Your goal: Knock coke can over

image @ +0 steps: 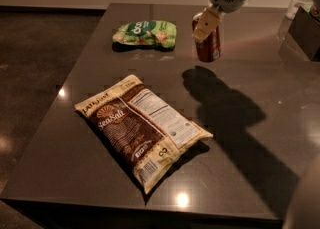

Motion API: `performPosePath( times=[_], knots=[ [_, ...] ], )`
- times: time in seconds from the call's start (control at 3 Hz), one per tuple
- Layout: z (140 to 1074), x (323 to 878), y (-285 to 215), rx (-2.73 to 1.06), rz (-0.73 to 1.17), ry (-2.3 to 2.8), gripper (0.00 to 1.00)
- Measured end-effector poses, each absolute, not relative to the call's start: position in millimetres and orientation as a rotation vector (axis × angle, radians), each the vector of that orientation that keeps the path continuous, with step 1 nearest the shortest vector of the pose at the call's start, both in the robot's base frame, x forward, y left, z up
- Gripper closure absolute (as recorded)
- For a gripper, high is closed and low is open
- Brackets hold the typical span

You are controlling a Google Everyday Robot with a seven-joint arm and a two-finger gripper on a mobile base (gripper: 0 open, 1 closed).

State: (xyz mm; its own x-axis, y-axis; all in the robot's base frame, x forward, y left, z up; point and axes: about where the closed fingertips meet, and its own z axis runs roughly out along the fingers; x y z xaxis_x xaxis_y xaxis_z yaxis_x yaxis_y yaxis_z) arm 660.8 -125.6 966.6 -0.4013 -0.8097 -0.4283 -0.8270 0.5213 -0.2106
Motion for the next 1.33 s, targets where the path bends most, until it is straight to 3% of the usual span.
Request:
performPosePath(
  times=[0.33,0.67,1.33],
  knots=[
    [958.0,645.3,-119.9,-1.521,0.020,2.335,1.00],
    [945.1,638.5,-117.2,-1.657,0.009,2.363,0.88],
    [918.6,638.5,-113.2,-1.791,-0.017,2.384,0.42]
  ],
)
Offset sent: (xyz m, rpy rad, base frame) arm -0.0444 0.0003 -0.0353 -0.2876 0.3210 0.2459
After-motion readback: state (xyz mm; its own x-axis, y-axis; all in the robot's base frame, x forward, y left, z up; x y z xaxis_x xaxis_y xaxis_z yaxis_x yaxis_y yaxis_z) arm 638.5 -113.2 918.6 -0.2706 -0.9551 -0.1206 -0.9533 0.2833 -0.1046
